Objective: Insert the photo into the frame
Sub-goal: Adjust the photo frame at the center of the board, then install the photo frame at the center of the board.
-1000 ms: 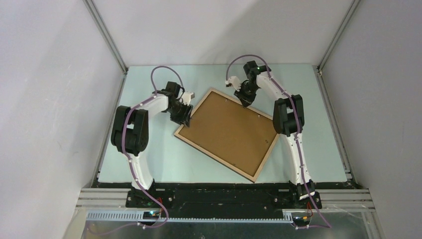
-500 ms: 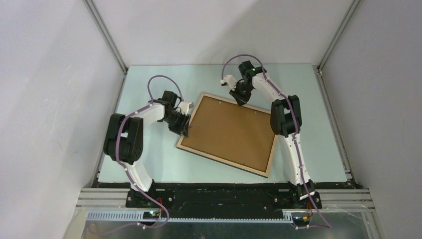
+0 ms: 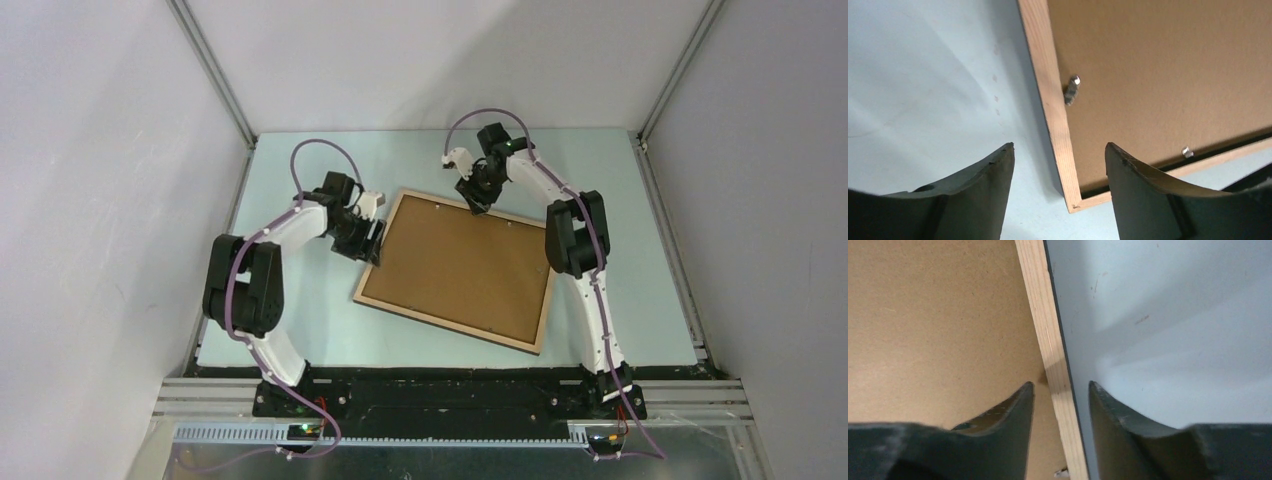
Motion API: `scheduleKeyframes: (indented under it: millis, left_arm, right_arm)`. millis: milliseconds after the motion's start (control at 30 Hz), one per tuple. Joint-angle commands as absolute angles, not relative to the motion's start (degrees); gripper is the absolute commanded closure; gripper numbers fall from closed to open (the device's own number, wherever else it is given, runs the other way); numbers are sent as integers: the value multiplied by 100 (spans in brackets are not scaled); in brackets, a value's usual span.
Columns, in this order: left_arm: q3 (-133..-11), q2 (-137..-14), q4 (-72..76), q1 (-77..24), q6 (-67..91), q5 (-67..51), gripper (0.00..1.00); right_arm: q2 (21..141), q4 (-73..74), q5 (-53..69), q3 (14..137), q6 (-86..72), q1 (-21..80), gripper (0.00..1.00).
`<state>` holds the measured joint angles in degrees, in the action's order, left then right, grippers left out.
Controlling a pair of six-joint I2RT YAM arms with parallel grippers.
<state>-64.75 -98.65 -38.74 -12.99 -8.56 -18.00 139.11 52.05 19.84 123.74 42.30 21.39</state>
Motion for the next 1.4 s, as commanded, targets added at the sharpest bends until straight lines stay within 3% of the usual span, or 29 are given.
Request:
scheduleKeyframes:
  millis: [0, 33, 167, 500, 767, 1000, 1367]
  left_arm:
    - [-6999, -10017, -3782, -1318, -605, -1387, 28]
    - [-7087, -10054, -3776, -1318, -579, -1392, 27]
    - [-7236, -10247, -3774, -1327, -530, -1463, 27]
    - [-7371, -10477, -3663, -1481, -499, -1357, 27]
    - [-7263, -10370, -3529, -1549, -377, -1441, 27]
    - [-7205, -10294, -3458, -1555, -343, -1437, 27]
    - [-7148, -10297, -3427, -1565, -342, -1437, 27]
  right_arm:
    - [13074, 4751, 2107, 12070, 3643, 1988, 44]
    - [12910, 4727, 2133, 11941, 3515, 1965, 39]
    - [12424, 4681, 2242, 11515, 3167, 1794, 33]
    - [10662, 4477, 2520, 9649, 1744, 989, 34]
    - [9658, 4074, 1859, 7627, 1073, 397, 34]
    - [9615, 3924, 1734, 6847, 799, -94, 35]
    - [10176, 3659, 1777, 6771, 605, -439, 42]
